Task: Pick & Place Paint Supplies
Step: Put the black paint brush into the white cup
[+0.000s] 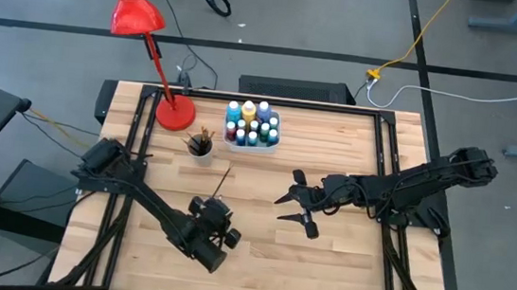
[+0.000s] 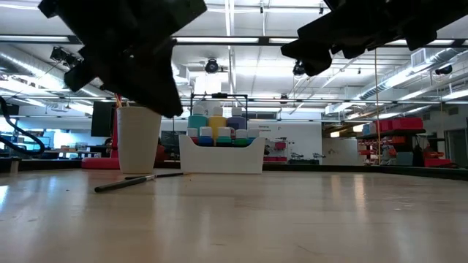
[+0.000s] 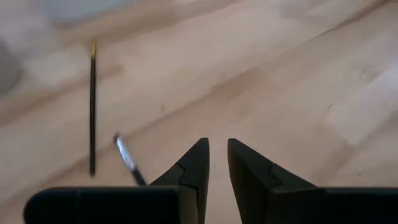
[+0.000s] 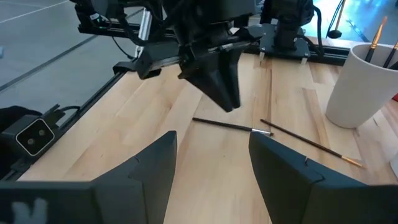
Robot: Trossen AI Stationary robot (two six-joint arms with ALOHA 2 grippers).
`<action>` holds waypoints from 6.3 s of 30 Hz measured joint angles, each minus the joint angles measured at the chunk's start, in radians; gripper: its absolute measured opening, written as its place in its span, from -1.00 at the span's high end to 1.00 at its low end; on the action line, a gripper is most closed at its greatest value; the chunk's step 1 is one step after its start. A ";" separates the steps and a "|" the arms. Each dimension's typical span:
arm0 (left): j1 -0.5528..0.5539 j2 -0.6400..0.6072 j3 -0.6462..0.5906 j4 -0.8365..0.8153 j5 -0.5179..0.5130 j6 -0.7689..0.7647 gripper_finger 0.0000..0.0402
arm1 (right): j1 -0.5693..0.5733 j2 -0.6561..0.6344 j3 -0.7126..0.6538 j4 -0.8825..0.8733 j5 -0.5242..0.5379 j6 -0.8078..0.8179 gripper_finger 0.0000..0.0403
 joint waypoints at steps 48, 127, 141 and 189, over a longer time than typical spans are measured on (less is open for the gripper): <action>0.164 0.157 -0.079 -0.044 0.146 -0.121 0.40 | 0.001 0.000 0.002 0.012 0.000 -0.001 -0.03; 0.516 -0.148 -0.336 -0.482 -0.716 -0.460 0.91 | 0.001 0.000 0.000 0.005 0.001 -0.038 -0.03; 0.512 -0.148 -0.184 -0.459 -0.636 -0.143 0.57 | 0.001 0.000 0.000 0.011 0.001 -0.040 -0.03; 0.245 -0.131 -0.361 0.384 0.085 0.221 0.51 | 0.000 0.000 0.002 0.012 0.000 -0.027 -0.03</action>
